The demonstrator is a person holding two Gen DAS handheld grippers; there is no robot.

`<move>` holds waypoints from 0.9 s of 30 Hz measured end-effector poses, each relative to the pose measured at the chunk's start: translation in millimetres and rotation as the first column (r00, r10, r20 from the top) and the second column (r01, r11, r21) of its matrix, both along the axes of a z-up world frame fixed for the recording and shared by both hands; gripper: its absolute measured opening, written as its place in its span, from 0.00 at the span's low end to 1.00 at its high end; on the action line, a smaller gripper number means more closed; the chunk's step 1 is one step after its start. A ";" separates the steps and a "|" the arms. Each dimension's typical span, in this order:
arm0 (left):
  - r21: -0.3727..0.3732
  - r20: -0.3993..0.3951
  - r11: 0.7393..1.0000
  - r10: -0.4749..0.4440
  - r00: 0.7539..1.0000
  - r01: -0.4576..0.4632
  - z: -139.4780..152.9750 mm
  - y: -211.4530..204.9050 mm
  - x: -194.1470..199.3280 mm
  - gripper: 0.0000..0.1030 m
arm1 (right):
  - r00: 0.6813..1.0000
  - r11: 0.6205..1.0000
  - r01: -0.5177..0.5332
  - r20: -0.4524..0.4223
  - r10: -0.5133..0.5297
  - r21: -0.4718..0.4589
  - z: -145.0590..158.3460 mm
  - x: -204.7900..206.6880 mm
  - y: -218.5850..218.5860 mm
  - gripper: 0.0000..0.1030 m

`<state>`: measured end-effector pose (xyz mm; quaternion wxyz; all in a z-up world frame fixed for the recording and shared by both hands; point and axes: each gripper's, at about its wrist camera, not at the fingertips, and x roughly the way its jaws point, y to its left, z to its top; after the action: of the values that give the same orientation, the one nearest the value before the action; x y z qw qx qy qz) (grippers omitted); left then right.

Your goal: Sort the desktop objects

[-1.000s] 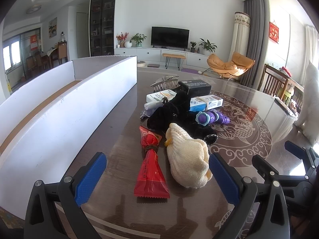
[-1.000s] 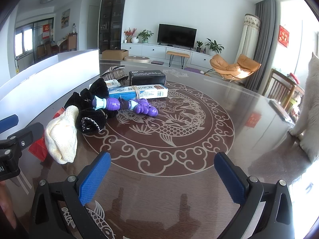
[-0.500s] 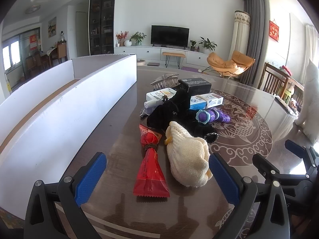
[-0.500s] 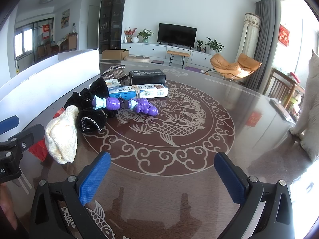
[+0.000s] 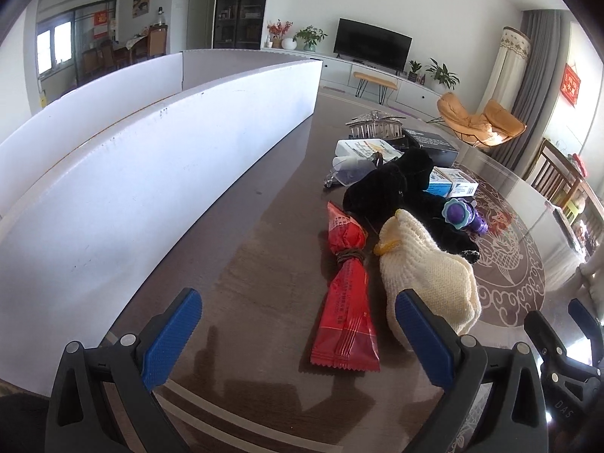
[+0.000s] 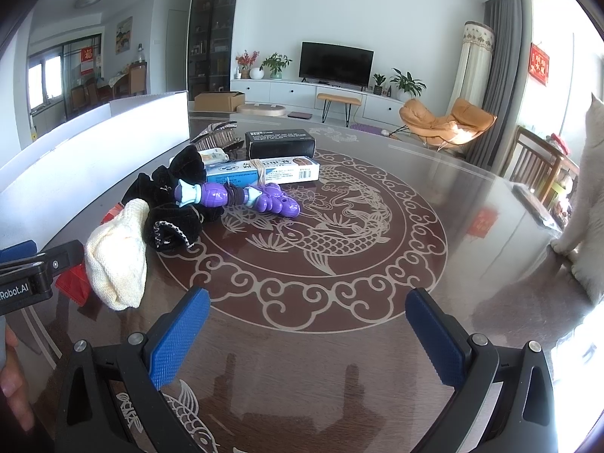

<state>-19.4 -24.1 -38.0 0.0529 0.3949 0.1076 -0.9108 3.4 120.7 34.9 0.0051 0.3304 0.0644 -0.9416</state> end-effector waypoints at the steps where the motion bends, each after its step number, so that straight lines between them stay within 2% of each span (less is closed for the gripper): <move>1: 0.013 0.006 1.000 0.002 1.000 -0.002 -1.1 -2.0 -0.3 1.00 | 1.000 1.000 -0.001 0.003 0.001 -0.003 -0.3 -0.4 -0.2 1.00; 7: 0.058 -0.018 0.998 0.007 1.000 -0.006 3.8 -8.6 5.1 1.00 | 0.998 0.999 -0.030 0.051 0.031 -0.022 -3.6 -7.0 1.4 1.00; 9: 0.085 -0.030 0.996 0.020 0.999 -0.018 8.1 -13.7 8.0 1.00 | 0.993 0.995 -0.079 0.084 0.083 -0.053 -6.6 -10.9 -4.1 1.00; 11: 0.123 -0.044 0.992 0.037 0.998 -0.031 11.4 -21.1 11.7 1.00 | 0.980 0.980 -0.156 0.101 0.169 -0.125 -5.1 -11.6 -12.9 1.00; 15: 0.208 -0.062 0.977 0.051 0.997 -0.037 13.7 -34.7 17.3 1.00 | 0.928 0.910 -0.327 0.095 0.360 -0.255 0.5 -13.0 -42.0 1.00; 18: 0.229 -0.062 0.973 0.051 0.997 -0.035 13.7 -37.0 18.2 1.00 | 0.874 0.883 -0.416 0.173 0.455 -0.217 -14.6 -24.2 -70.1 1.00; 20: 0.222 -0.059 0.974 0.046 0.997 -0.032 14.0 -35.2 18.3 1.00 | 0.848 0.874 -0.452 0.217 0.483 -0.178 -25.7 -30.2 -82.0 1.00; 22: 0.212 -0.062 0.977 0.040 0.997 -0.026 14.8 -32.7 18.3 1.00 | 0.824 0.855 -0.481 0.233 0.516 -0.193 -29.5 -33.4 -89.2 1.00; 25: 0.205 -0.068 0.978 0.046 0.997 -0.031 15.9 -32.2 18.0 1.00 | 0.811 0.841 -0.501 0.231 0.538 -0.203 -28.4 -40.7 -100.4 1.00; 27: 0.201 -0.064 0.979 0.060 0.996 -0.046 15.9 -34.2 17.7 1.00 | 0.815 0.843 -0.487 0.227 0.532 -0.227 -27.2 -50.5 -102.6 0.98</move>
<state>-1.7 -58.2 -22.1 0.0338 0.3631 0.2106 -0.9070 -47.1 18.1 7.7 0.2930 0.4299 0.0745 -0.8508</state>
